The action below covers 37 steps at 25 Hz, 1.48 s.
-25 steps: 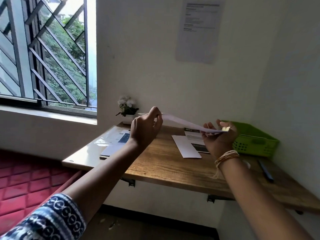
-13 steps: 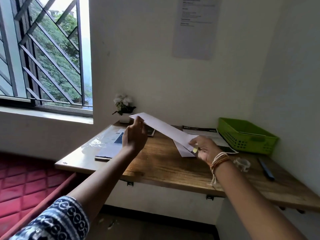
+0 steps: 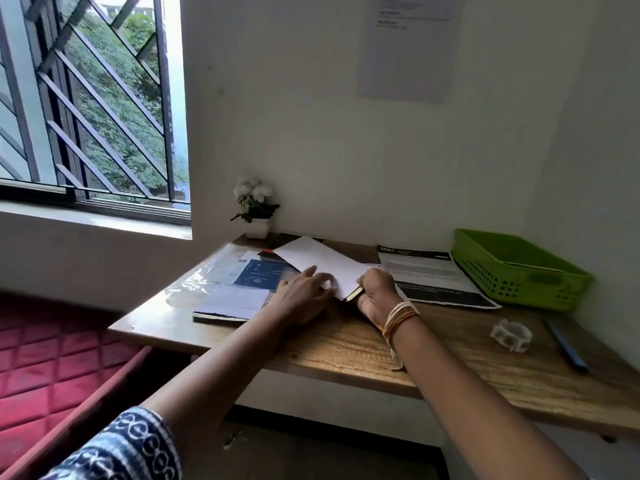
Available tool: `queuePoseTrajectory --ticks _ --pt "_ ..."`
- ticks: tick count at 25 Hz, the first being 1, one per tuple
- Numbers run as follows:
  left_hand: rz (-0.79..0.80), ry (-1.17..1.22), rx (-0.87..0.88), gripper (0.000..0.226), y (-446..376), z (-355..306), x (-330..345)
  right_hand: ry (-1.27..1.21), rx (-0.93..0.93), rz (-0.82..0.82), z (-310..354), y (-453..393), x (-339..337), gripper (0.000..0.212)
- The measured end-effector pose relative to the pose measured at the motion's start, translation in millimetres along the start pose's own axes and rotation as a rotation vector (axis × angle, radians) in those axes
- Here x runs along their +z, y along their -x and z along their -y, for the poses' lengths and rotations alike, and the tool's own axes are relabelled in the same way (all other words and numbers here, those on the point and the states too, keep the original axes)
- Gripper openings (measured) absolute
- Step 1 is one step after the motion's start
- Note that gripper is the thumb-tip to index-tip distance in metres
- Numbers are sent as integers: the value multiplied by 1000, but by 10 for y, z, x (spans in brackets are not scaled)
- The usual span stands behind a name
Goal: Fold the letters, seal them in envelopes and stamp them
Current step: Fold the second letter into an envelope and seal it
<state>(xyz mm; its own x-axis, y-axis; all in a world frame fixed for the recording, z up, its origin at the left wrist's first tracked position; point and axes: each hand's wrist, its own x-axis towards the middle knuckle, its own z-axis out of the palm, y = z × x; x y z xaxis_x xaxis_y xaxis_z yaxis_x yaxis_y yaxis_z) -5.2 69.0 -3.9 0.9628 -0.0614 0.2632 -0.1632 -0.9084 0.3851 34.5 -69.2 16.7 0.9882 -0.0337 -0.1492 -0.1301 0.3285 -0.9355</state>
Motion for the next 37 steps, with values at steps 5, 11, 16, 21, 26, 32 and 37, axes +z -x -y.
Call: queuePoseTrajectory --ticks 5,11,16,21,26,32,37 --pt "-20 48 15 51 -14 72 10 -30 81 92 73 180 -59 22" --pt "-64 20 74 51 84 -27 -31 32 118 145 59 259 -50 28" --pt "-262 88 137 30 79 -23 -43 165 32 175 20 319 -36 32" --pt "-385 85 228 11 95 -47 -7 217 31 185 -27 264 -58 32" --pt "-506 86 254 14 108 -56 15 548 -122 99 -130 126 -81 73" --pt "-603 14 349 24 172 -137 2 467 -107 140 -98 147 -87 67" --pt "-563 62 455 26 142 -121 20 384 -152 23 -91 142 -104 64"
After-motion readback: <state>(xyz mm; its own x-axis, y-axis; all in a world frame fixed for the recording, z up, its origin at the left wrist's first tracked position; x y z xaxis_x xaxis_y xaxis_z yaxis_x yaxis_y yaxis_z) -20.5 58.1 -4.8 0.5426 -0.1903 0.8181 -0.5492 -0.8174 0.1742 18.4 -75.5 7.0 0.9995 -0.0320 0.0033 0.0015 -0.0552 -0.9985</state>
